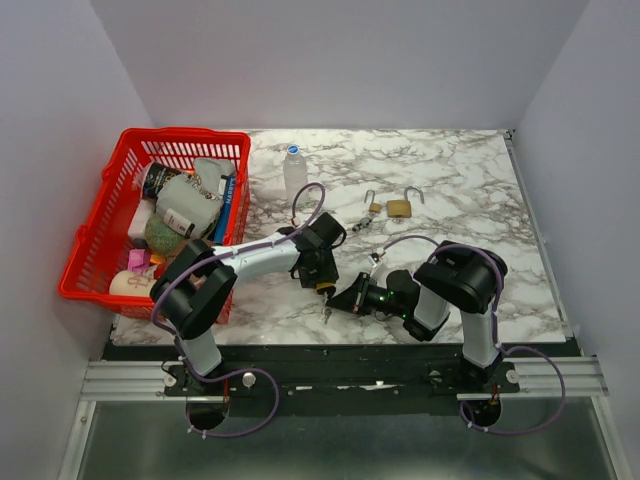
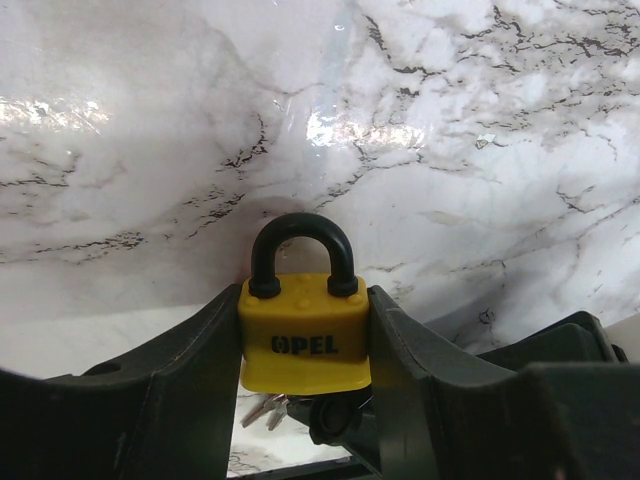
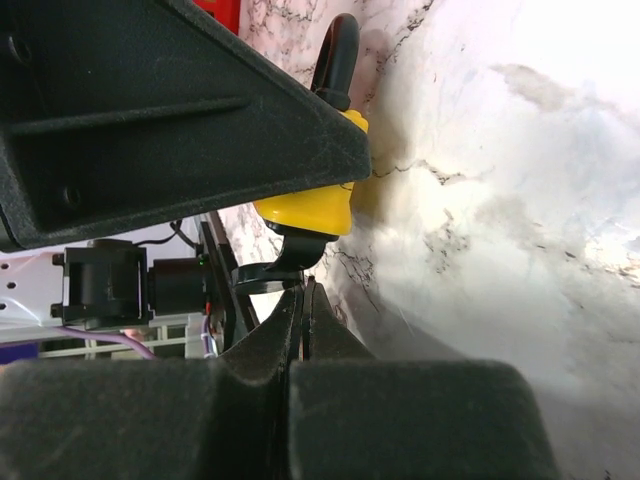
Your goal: Unlock with the key
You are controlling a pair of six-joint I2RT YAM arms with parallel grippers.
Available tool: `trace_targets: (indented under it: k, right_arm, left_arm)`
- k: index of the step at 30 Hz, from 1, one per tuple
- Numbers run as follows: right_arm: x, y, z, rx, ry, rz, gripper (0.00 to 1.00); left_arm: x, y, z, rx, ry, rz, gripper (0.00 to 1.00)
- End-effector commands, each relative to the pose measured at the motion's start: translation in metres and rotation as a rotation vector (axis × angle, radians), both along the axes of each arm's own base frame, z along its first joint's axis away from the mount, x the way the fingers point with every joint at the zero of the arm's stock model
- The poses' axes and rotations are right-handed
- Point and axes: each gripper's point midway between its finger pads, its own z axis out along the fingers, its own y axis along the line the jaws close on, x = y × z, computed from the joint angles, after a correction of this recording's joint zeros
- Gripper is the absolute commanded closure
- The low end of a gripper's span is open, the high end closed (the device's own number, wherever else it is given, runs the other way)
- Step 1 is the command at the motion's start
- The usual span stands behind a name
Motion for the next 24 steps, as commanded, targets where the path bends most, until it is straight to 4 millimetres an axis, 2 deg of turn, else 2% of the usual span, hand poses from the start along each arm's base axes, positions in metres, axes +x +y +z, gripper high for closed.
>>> trace_targets:
  k: [1, 11, 18, 24]
  right_arm:
    - [0.102, -0.037, -0.018, -0.208, -0.224, -0.416, 0.99]
    - [0.107, -0.042, -0.015, -0.201, -0.229, -0.461, 0.99]
    - [0.103, -0.050, -0.006, -0.192, -0.257, -0.505, 0.99]
    - [0.100, -0.057, -0.005, -0.182, -0.253, -0.542, 0.99]
  left_arm:
    - [-0.091, 0.016, -0.031, 0.106, 0.281, -0.108, 1.00]
    - [-0.121, 0.013, -0.033, 0.072, 0.338, -0.066, 1.00]
    - [-0.104, -0.011, -0.019, 0.000, 0.291, 0.006, 1.00]
    - [-0.100, -0.006, -0.021, -0.020, 0.299, 0.068, 1.00]
